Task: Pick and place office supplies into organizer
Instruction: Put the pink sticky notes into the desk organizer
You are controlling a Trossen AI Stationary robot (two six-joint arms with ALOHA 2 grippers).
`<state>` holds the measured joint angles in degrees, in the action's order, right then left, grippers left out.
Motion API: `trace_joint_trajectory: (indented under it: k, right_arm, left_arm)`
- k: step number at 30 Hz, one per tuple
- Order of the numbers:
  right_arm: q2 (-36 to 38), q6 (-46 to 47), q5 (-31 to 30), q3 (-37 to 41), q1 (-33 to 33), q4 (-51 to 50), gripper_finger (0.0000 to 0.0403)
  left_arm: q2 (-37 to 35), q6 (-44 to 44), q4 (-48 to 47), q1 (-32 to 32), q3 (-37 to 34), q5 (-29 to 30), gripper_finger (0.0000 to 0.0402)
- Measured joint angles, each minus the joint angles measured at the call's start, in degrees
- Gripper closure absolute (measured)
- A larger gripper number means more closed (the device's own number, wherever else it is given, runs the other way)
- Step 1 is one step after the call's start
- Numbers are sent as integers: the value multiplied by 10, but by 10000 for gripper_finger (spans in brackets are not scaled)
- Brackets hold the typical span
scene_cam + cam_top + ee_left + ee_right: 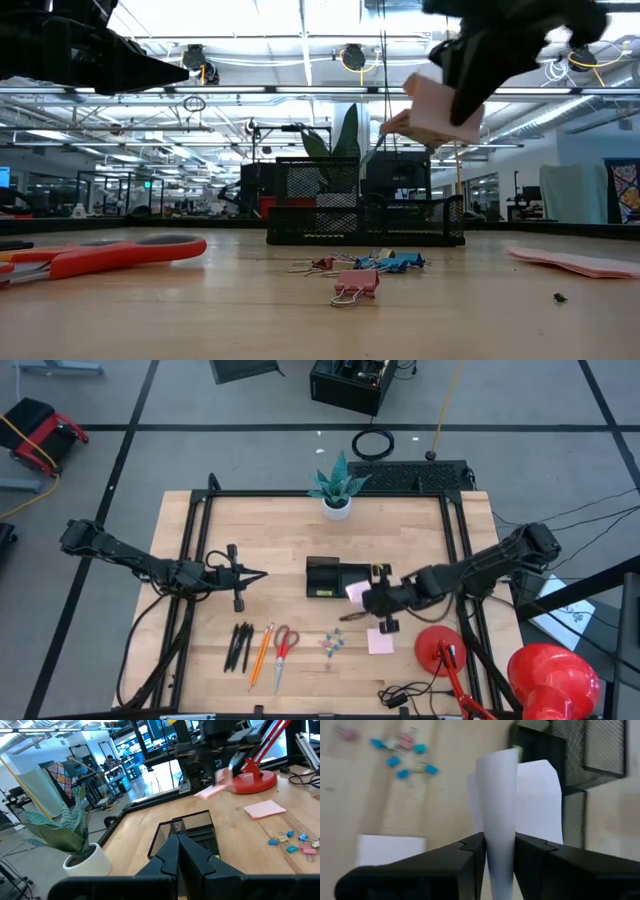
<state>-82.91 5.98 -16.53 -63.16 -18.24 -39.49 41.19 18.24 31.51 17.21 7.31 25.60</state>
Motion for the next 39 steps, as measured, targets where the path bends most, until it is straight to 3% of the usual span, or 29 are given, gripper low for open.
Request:
trace_joint_trajectory:
  k: [9,12,15,26,30,33,39]
  right_arm:
    - [-9,-68,5,0,105,29,330]
    - [-27,-86,40,4,128,67,330]
    - [-54,-89,66,7,141,82,330]
    - [-116,-63,64,8,168,35,330]
    - [-126,-47,116,8,182,35,327]
    - [-129,-27,151,8,192,33,304]
    - [-129,-20,128,8,201,32,224]
  left_arm:
    - [0,10,0,0,0,0,387]
    - [0,10,0,0,0,0,387]
    - [0,10,0,0,0,0,387]
    - [0,11,-2,0,0,2,387]
    - [0,9,-2,0,0,2,387]
    - [0,8,-2,0,0,2,387]
    - [0,8,-2,0,0,3,387]
